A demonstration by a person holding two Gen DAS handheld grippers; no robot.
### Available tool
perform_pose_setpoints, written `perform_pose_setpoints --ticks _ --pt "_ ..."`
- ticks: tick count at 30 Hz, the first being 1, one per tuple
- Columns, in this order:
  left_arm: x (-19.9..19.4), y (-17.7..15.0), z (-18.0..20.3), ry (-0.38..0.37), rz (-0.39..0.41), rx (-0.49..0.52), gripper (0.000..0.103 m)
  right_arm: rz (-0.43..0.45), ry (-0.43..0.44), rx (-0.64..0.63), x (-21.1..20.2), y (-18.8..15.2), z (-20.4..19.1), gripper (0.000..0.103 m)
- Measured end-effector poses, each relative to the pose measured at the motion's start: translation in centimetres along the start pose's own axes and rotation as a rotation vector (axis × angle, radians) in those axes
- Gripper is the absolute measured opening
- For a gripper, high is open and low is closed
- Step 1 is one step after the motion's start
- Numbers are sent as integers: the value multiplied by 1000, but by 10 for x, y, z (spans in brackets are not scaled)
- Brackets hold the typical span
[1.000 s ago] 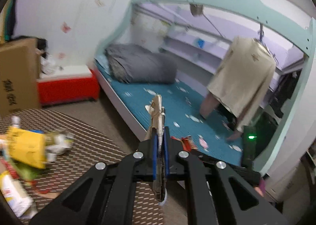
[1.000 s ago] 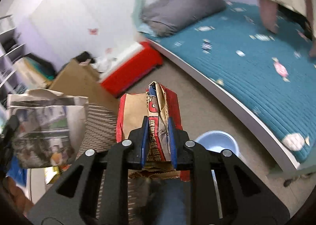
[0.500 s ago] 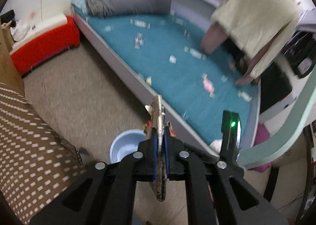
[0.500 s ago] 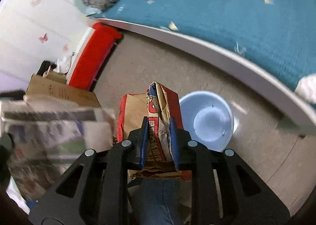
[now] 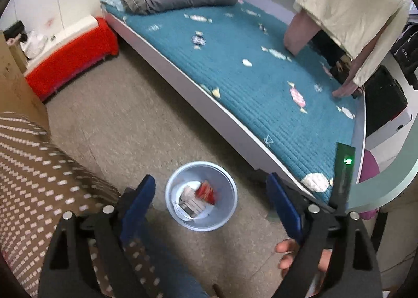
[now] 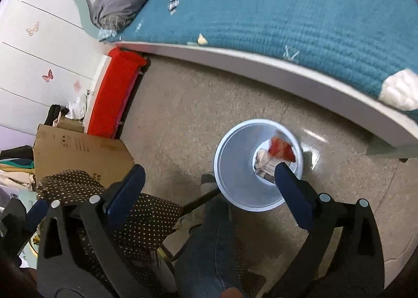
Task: Collect trash
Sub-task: 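Open the right gripper to drop the red bag into the bin, then grasp the white-yellow box with the right gripper while the left grasps the blue tube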
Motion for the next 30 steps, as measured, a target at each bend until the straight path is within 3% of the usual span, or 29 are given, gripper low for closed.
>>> perform_pose_setpoints --ticks 5,11,21,30 --pt "-59 -7 -2 22 119 4 88 122 21 -68 -58 -4 -27 97" --pt "-136 -17 -3 76 273 22 91 284 77 -226 -139 -27 -88 97" --pt "-236 -57 -25 150 414 -16 92 308 182 -425 -208 -92 -170 97" --pt "-305 -125 -77 300 484 -118 93 250 280 -651 -226 -180 -235 97"
Point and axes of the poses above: each gripper's, at about its wrist camera, not at the fingertips, and x roughly the way its jaws point, z to its right, y to its top, the point moved 7 cm from there along x, roughly the way its jaws point, and after that the axes turned 8 degrees about x, right-handed, at the moved point
